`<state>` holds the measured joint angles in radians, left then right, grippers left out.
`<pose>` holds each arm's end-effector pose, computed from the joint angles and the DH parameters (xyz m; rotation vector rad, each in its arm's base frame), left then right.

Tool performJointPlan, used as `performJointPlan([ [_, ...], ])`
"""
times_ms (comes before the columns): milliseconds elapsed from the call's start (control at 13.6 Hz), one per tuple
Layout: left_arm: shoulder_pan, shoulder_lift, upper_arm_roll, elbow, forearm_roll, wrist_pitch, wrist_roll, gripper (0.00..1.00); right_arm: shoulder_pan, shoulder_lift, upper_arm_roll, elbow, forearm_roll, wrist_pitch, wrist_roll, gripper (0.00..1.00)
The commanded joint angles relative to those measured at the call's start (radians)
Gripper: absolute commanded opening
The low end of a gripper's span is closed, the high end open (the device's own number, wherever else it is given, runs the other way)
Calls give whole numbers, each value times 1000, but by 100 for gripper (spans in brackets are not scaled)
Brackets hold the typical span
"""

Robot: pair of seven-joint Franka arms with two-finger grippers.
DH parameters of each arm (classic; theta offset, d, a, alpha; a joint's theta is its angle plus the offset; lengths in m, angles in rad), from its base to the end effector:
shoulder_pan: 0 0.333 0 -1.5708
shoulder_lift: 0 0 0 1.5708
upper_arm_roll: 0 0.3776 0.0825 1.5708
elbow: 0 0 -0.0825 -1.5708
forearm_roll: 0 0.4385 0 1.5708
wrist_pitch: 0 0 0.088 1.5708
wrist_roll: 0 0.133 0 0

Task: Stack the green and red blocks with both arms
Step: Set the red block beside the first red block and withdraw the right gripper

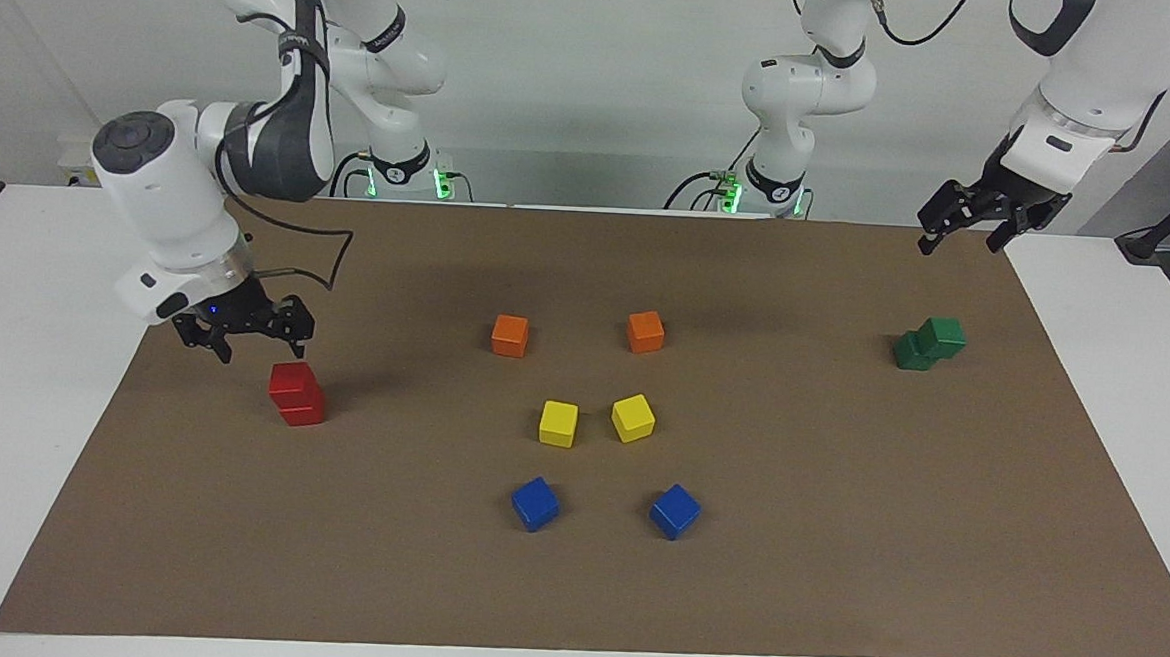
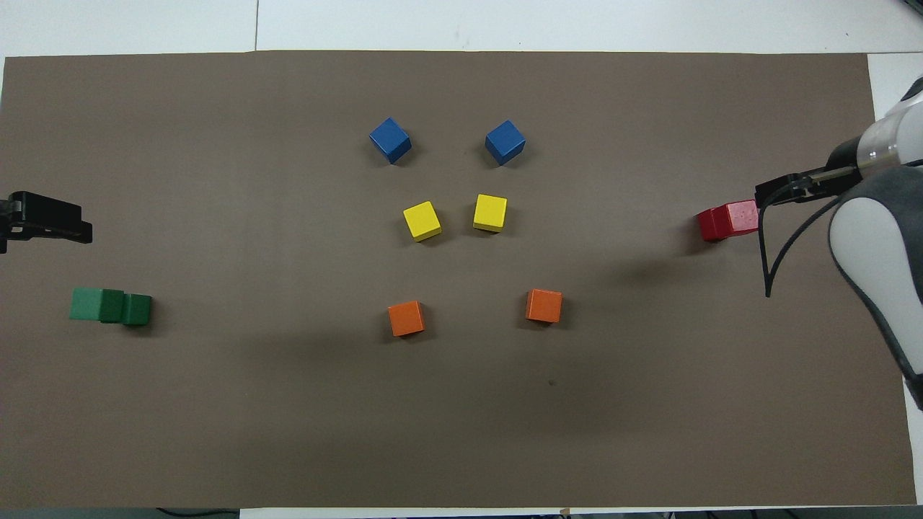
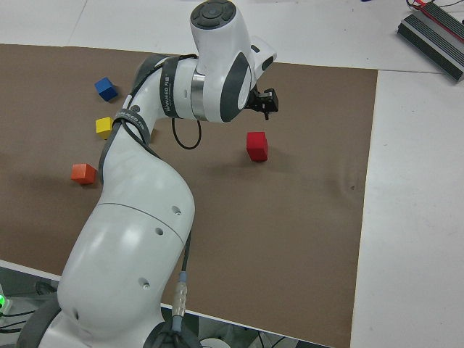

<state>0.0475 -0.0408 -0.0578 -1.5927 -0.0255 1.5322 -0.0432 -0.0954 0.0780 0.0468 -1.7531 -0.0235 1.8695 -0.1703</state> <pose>0.5892 -0.0103 0.6697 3.1184 0.0503 -0.0318 0.6487 -0.0348 0.5404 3.1117 0.1994 0.0564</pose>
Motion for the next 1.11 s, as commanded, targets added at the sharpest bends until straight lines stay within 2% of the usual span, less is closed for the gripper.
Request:
performJointPlan([
  [0,0,-13,6,-18,-8,16,-4,100,3,-63,4,87,13,-178,41,100],
  [148,-2,-13,6,-18,-8,16,-6,100,16,-49,18,186,13,-283,106,100],
  [221,-2,-13,4,-18,-8,16,-6,100,16,-38,18,204,11,-314,136,100],
  [1033,-2,-13,6,-18,-8,14,-6,100,14,-43,18,191,-3,-316,141,100],
])
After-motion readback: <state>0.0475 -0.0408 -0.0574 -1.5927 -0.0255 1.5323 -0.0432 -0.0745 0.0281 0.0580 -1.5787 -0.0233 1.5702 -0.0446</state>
